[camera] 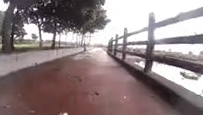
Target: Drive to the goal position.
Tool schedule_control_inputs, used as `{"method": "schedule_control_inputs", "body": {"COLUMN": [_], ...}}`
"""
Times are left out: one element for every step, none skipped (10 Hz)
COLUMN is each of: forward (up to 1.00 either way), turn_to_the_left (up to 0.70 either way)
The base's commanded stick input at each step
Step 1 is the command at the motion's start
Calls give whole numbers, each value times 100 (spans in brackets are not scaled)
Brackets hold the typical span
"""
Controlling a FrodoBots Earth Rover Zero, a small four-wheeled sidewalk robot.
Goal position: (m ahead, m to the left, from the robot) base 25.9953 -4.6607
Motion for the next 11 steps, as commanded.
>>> {"method": "schedule_control_inputs", "body": {"forward": [50,50,50,50,50,50,50,50,50,50,50], "turn_to_the_left": [50,50,50,12,0,2,1,0,0,0,0]}}
